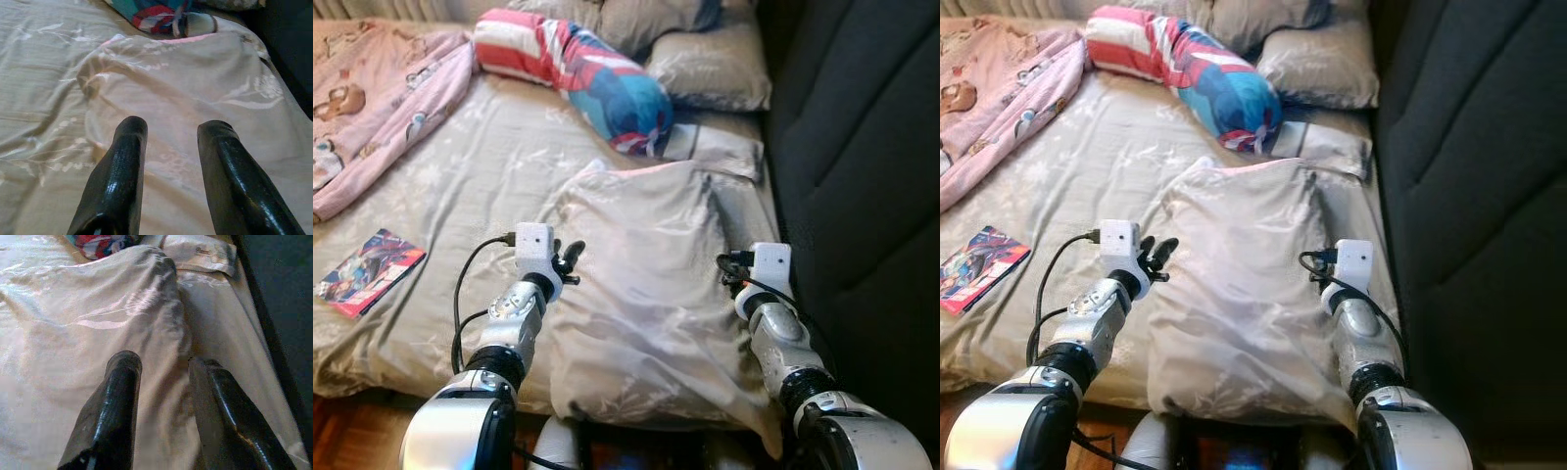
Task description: Clean up the room
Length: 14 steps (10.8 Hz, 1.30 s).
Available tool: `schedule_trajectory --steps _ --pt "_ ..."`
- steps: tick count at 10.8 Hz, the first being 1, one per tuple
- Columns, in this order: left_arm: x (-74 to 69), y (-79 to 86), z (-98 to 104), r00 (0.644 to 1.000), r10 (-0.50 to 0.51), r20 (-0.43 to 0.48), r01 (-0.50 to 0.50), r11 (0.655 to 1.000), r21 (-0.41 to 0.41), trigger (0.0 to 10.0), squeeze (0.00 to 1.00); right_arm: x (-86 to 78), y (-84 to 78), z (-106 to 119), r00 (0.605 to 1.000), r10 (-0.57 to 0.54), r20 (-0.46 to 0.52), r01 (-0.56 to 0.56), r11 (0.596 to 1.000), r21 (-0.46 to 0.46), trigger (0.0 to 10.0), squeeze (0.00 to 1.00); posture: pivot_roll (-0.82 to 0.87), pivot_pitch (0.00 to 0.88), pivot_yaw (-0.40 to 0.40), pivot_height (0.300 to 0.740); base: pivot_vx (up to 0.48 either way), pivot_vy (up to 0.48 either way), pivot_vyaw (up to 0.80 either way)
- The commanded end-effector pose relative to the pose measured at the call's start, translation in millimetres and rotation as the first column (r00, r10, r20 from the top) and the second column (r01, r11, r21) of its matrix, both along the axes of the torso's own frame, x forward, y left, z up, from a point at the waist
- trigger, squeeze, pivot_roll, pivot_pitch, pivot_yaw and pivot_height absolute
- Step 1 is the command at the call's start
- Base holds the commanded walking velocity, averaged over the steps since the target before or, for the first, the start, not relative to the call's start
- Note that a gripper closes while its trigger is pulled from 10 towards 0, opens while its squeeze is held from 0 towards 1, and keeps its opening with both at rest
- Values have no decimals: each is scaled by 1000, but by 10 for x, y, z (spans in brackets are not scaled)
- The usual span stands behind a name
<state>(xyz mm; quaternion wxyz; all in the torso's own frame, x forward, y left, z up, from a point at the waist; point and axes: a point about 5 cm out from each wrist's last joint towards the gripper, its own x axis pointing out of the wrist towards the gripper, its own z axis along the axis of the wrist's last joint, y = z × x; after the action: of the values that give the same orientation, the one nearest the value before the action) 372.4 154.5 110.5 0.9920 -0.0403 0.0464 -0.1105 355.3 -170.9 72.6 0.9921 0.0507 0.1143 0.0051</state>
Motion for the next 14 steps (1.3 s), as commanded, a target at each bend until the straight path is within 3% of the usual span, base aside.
schedule_trajectory --steps 1,2,3,4,6,8,14 --pt "-15 -3 -64 999 -30 -44 32 998 49 10000 0 9 -30 5 1000 -15 -12 15 1000 11 10000 0 95 228 -11 660 0 0 0" --pt "5 -14 -46 998 -29 -52 32 998 54 10000 1000 21 -32 8 999 9 -34 -9 1000 -1 10000 973 98 233 -14 660 0 0 0" --pt "45 -28 5 998 -20 -59 21 1000 16 10000 1000 42 -32 28 998 33 -47 -34 999 -15 10000 1000 99 242 -18 660 0 0 0" --pt "50 -26 -28 994 -16 -108 20 999 40 10000 1000 62 -54 55 998 31 -51 -31 1000 1 10000 1000 94 243 -18 660 0 0 0" --pt "70 18 -43 983 12 -181 -18 999 -31 10000 1000 116 -97 125 996 42 -79 -41 999 15 10000 1000 86 266 -16 660 0 0 0" --pt "63 23 -68 979 -2 -205 9 999 33 10000 1000 133 -122 158 995 54 -78 -53 998 14 10000 1000 89 297 -20 660 0 0 0" --pt "23 231 -133 965 88 -247 -101 994 -38 10000 1000 148 -81 163 987 107 -117 -110 994 -14 10000 1000 72 376 -12 660 0 0 0"
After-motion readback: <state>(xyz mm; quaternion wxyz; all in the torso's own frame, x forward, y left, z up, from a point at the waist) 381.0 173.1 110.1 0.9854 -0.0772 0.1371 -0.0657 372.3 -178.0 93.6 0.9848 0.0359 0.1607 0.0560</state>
